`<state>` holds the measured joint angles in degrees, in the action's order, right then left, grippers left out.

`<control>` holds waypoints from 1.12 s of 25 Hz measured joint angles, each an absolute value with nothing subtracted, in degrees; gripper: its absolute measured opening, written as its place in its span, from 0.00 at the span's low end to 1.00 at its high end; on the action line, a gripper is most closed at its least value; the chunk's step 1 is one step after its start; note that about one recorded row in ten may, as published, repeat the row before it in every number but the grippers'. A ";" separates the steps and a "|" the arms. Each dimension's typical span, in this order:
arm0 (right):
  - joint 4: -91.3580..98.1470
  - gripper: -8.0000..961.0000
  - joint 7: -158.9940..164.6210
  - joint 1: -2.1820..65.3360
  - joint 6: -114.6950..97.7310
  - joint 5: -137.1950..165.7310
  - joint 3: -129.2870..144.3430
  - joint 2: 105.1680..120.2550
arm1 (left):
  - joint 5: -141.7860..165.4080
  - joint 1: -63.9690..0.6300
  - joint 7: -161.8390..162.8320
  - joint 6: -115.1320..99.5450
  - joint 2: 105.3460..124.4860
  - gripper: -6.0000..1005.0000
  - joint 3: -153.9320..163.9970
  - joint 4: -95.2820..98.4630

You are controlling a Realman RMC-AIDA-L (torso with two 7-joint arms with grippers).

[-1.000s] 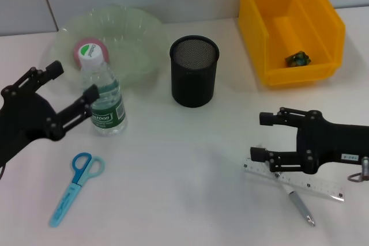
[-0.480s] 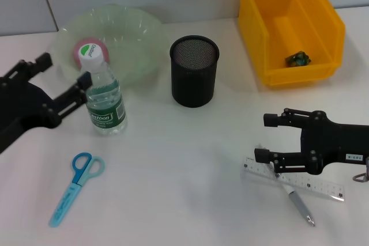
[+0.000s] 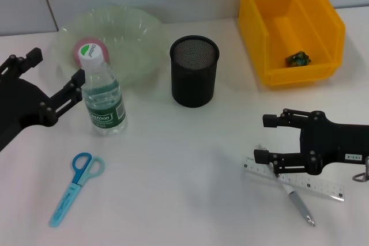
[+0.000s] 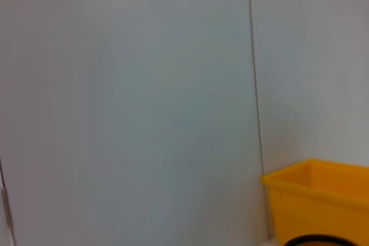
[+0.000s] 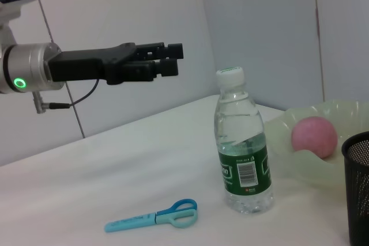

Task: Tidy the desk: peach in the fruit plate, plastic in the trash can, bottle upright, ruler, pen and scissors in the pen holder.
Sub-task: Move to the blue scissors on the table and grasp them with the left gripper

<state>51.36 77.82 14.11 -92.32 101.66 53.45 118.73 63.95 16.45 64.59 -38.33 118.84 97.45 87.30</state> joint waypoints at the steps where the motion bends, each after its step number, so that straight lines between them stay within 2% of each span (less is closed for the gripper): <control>1: 51.43 0.87 77.82 14.14 -92.31 101.67 53.47 118.74 | 63.06 16.59 62.18 -36.87 118.90 0.79 98.29 87.33; 7: 51.59 0.87 77.85 14.15 -92.30 102.13 53.53 118.82 | 49.20 17.00 44.60 -33.97 118.95 0.79 101.70 85.83; 12: 51.57 0.87 77.92 14.13 -92.28 102.20 53.52 118.83 | 40.06 17.54 37.03 -32.08 118.24 0.79 102.73 87.02; 14: 51.57 0.87 78.25 14.24 -92.28 102.23 53.52 118.83 | 43.93 18.02 43.46 -27.47 116.93 0.79 103.07 91.37; 16: 51.60 0.87 78.75 14.48 -92.28 102.35 53.53 118.82 | 51.45 18.40 55.32 -23.88 114.68 0.79 103.53 96.06; 17: 51.69 0.87 79.10 14.76 -92.28 102.46 53.52 118.77 | 51.45 18.40 55.32 -23.88 114.68 0.79 103.53 96.06; 18: 51.69 0.87 79.10 14.76 -92.28 102.46 53.52 118.77 | 59.43 18.39 68.73 -22.82 112.28 0.79 103.52 99.36; 19: 51.73 0.87 79.22 14.88 -92.27 102.49 53.52 118.74 | 63.33 18.30 75.33 -22.61 111.10 0.79 103.38 100.78; 21: 51.80 0.87 79.30 15.07 -92.28 102.49 53.52 118.68 | 70.09 18.35 84.48 -22.12 110.50 0.79 103.30 102.66; 22: 51.86 0.87 79.31 15.33 -92.28 102.49 53.52 118.66 | 72.66 18.66 87.37 -21.73 111.09 0.79 103.34 103.24; 23: 51.86 0.87 79.31 15.33 -92.28 102.49 53.52 118.66 | 78.27 19.90 90.11 -21.00 114.25 0.79 103.32 103.85; 25: 51.88 0.87 79.32 15.66 -92.28 102.54 53.52 118.73 | 82.68 20.99 89.48 -20.29 117.25 0.79 103.30 103.93; 26: 51.87 0.87 79.34 15.78 -92.25 102.63 53.53 118.75 | 84.50 21.10 87.89 -19.40 118.06 0.79 103.84 103.80; 28: 51.73 0.87 79.40 16.00 -92.17 102.92 53.53 118.82 | 84.50 21.10 87.89 -19.40 118.06 0.79 103.84 103.80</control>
<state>51.73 79.40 16.00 -92.17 102.92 53.53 118.82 84.50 21.10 87.89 -19.40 118.06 103.84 103.80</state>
